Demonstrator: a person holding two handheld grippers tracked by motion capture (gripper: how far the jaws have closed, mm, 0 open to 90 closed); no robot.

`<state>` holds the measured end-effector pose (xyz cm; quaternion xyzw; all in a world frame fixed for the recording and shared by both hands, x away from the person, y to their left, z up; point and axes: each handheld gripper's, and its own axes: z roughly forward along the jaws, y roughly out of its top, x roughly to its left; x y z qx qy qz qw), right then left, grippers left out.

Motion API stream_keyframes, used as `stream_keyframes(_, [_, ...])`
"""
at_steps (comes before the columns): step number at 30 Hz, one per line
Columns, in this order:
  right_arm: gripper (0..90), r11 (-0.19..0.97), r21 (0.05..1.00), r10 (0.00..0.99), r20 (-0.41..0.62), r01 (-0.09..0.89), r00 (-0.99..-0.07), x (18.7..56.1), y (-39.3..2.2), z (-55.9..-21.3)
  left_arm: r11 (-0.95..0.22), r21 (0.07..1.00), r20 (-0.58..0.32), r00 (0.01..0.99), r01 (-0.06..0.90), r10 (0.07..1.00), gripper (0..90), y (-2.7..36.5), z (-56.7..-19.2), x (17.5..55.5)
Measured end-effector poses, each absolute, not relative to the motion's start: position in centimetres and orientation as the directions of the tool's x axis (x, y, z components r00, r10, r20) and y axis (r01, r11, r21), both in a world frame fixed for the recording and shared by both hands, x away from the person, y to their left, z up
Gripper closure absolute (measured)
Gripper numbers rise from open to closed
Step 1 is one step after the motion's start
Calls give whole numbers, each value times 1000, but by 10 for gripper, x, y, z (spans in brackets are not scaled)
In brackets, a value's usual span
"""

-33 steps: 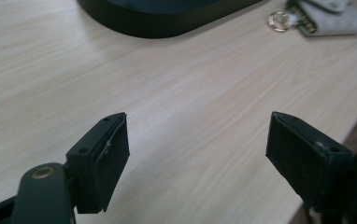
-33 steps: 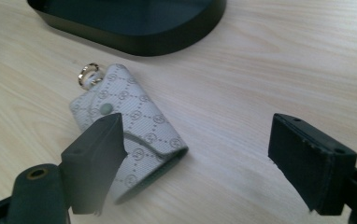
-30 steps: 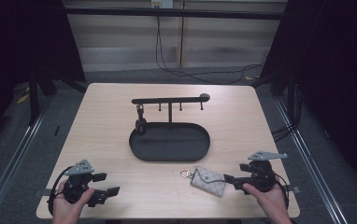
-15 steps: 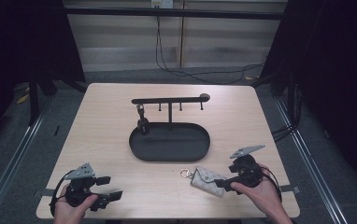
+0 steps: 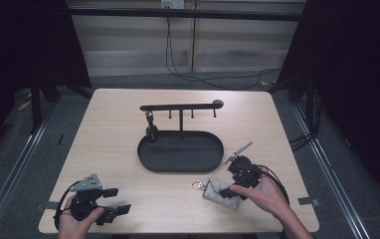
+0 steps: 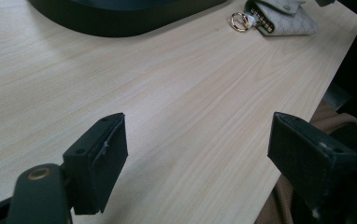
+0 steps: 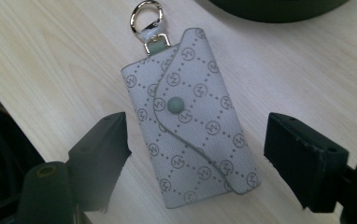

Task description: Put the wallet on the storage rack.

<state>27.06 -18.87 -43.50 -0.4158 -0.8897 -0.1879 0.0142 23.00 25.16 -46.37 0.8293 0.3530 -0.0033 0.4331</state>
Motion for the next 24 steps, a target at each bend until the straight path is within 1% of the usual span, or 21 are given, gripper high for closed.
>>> stream_keyframes(4, [175, 639, 272, 709, 155, 719, -688, 276, -176, -435, -377, 717, -306, 751, 586, 585, 199, 253, -463, 230])
stream_keyframes(10, [204, 698, 205, 675, 130, 686, -726, 285, -159, -440, -381, 715, -306, 752, 586, 584, 198, 253, -463, 230])
stream_keyframes(15, [207, 732, 166, 653, 105, 660, -750, 288, -155, -445, -373, 722, -300, 749, 583, 591, 199, 254, -462, 230])
stream_keyframes(24, [196, 763, 106, 630, 105, 638, -770, 290, -153, -458, -370, 724, -298, 748, 582, 593, 199, 255, -462, 230])
